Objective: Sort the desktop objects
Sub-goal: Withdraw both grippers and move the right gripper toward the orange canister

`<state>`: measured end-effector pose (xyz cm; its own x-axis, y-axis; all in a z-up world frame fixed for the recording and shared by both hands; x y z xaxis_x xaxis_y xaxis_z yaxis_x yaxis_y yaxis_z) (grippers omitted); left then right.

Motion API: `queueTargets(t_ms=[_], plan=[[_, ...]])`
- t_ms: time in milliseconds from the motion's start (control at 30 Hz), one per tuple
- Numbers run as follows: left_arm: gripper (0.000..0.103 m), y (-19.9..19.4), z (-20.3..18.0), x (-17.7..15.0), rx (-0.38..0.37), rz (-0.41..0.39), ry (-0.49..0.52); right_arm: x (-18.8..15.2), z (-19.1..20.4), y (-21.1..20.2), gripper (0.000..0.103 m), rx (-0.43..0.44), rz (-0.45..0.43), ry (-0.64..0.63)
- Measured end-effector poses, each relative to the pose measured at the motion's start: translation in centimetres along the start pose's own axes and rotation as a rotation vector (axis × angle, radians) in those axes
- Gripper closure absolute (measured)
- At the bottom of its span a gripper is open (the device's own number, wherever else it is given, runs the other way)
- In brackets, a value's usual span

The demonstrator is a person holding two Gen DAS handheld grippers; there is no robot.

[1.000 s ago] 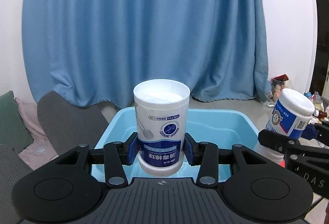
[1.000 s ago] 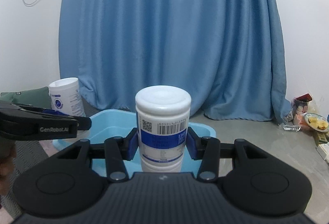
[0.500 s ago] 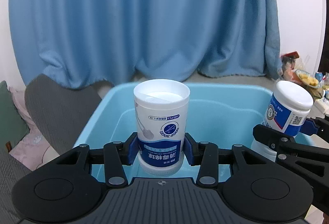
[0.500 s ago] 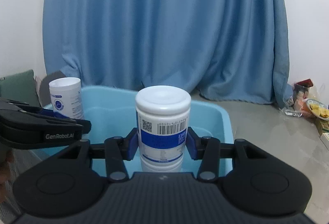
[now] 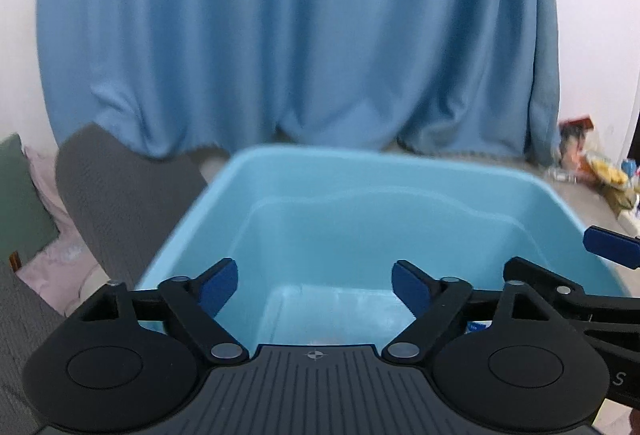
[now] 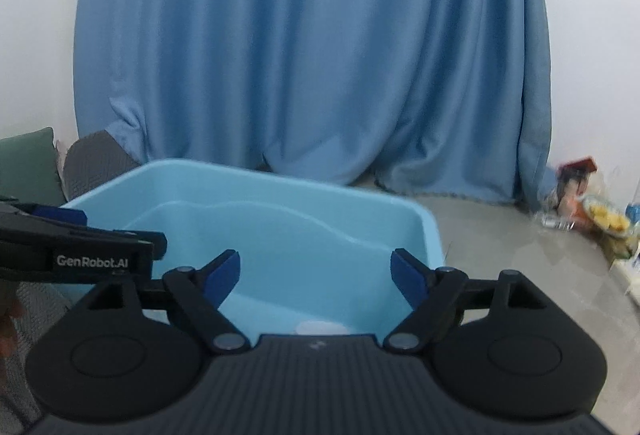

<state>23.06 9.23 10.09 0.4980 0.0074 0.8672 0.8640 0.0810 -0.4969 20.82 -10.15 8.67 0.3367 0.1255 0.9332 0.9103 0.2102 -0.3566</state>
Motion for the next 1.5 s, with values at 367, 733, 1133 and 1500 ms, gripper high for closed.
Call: queueTargets(t_ms=[367,733,1133,1500], plan=[[0.016,-5.6,-2.7,0.8,-0.021,-0.088,0.009,1.1,-2.3,-4.7,0.016,0.001,-0.08,0.023],[0.015,-11.5,-5.6,-4.1,-0.054,-0.121,0.04,-2.3,-6.8,-11.1,0.014,-0.06,-0.124,0.09],[0.015,-12.8,-6.7,-12.5,-0.108,-0.017,0.011,-10.0,-10.3,-13.0,0.01,-0.172,-0.033,0.146],[0.015,-10.6,-5.0,-15.8,-0.055,0.036,-0.015,-13.4,-11.1,-10.8,0.01,-0.196,0.02,0.175]])
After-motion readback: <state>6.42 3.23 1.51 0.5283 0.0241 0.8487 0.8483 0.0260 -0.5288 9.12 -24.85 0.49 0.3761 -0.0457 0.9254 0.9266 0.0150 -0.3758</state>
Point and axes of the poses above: each gripper's, at about its wrist camera, not at the fingertips, and y roughly the way its jaws point, z to its left, x to its top, the point moved 6 cm from there along y, roughly the way its jaws point, and after that the axes turned 2 degrees about y, right-handed, at the moved point
